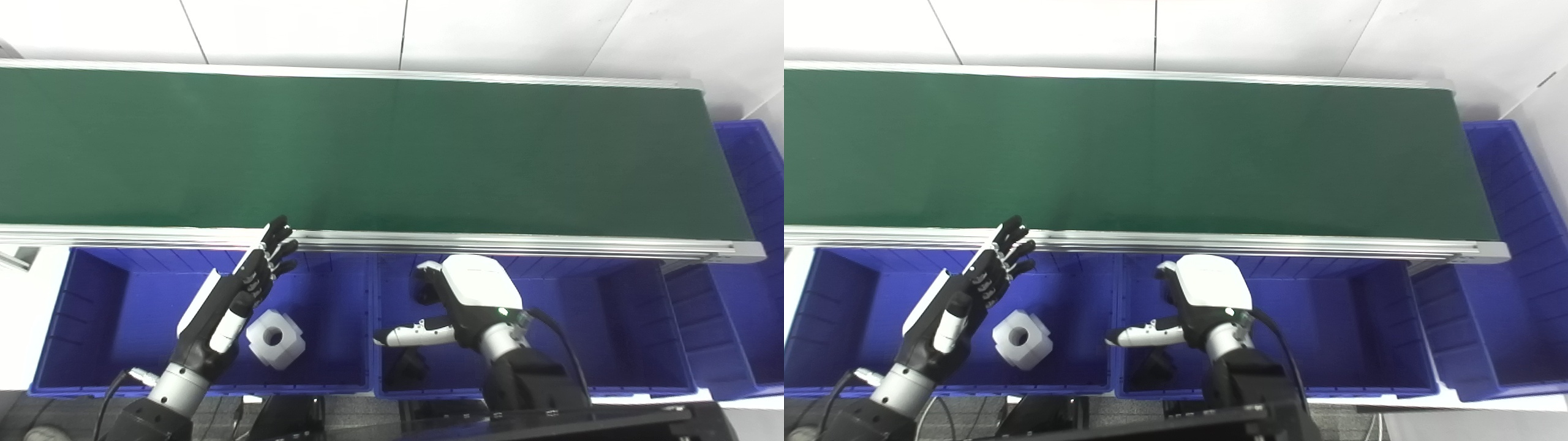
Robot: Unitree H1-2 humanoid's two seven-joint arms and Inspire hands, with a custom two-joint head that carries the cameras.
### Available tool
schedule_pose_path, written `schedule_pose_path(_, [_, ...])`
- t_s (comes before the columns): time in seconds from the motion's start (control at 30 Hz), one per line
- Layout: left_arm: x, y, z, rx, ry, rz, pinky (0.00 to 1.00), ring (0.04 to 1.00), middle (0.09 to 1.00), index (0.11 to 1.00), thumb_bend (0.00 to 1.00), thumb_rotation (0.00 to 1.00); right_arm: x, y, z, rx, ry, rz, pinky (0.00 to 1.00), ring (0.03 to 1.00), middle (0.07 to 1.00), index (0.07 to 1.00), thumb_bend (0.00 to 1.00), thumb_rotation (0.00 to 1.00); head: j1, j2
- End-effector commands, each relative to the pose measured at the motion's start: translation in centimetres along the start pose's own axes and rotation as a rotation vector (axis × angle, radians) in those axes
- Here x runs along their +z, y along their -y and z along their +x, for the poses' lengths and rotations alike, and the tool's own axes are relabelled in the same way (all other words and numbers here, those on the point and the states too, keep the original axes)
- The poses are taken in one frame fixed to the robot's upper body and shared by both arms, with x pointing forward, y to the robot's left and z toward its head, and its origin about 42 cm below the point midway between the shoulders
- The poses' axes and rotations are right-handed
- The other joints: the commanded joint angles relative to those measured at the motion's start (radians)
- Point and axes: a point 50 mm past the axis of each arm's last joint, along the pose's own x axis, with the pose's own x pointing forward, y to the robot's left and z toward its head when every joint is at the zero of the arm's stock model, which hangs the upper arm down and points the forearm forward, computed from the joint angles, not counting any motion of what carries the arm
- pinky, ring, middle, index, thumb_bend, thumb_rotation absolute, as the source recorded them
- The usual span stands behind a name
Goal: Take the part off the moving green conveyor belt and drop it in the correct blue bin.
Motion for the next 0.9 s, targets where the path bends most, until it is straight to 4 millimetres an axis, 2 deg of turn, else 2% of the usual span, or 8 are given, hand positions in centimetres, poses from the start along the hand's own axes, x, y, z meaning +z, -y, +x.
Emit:
schedule_pose_path(0.0, [0.6, 0.3, -0.3, -0.005, 0.045, 0.029, 0.92, 0.956, 0.997, 1.0, 0.95, 0.95, 1.4, -0.6, -2.9, -0.132, 0.187, 0.616, 0.62, 0.723, 0.772, 0.787, 0.81, 0.92, 0.015, -0.016])
schedule_pose_path(0.1, [0.0, 0.3, -0.2, -0.003, 0.038, 0.016, 0.93, 0.961, 0.997, 1.0, 0.96, 0.93, 1.2, -3.9, -3.5, -0.224, 0.274, 1.06, 0.69, 0.74, 0.775, 0.793, 0.85, 0.97, 0.029, -0.046])
schedule_pose_path(0.17, [-0.5, 0.2, -0.3, 0.0, 0.034, 0.019, 0.93, 0.961, 0.997, 1.0, 0.96, 0.94, 0.5, -6.0, -3.2, -0.28, 0.272, 1.119, 0.71, 0.75, 0.793, 0.822, 0.86, 0.99, 0.035, -0.069])
schedule_pose_path(0.23, [-1.2, 0.1, -0.3, 0.002, 0.027, 0.022, 0.93, 0.96, 0.997, 1.0, 0.96, 0.94, -0.4, -7.2, -2.5, -0.3, 0.273, 1.098, 0.73, 0.756, 0.802, 0.835, 0.87, 1.0, 0.047, -0.114])
schedule_pose_path(0.37, [-2.3, 0.0, -0.3, -0.001, 0.01, 0.018, 0.93, 0.967, 0.997, 1.0, 0.98, 0.93, -2.0, -8.9, -0.9, -0.31, 0.334, 1.014, 0.73, 0.777, 0.832, 0.854, 0.84, 1.0, 0.06, -0.162])
schedule_pose_path(0.53, [-3.6, 0.3, 0.0, 0.0, 0.005, 0.023, 0.94, 0.957, 0.983, 1.0, 1.0, 0.92, -3.2, -10.4, 0.3, -0.326, 0.379, 0.994, 0.75, 0.793, 0.85, 0.882, 0.9, 1.0, 0.078, -0.23])
schedule_pose_path(0.7, [-4.1, 0.5, 0.2, 0.004, 0.003, 0.025, 0.92, 0.951, 0.972, 1.0, 1.0, 0.91, -4.0, -11.0, 0.9, -0.317, 0.38, 0.998, 0.79, 0.829, 0.891, 0.968, 0.93, 1.0, 0.081, -0.264])
schedule_pose_path(0.87, [-4.1, 0.5, 0.1, 0.003, 0.006, 0.016, 0.93, 0.961, 0.976, 1.0, 1.0, 0.91, -3.8, -11.4, 1.2, -0.32, 0.384, 0.99, 0.78, 0.817, 0.881, 0.963, 0.91, 1.0, 0.062, -0.271])
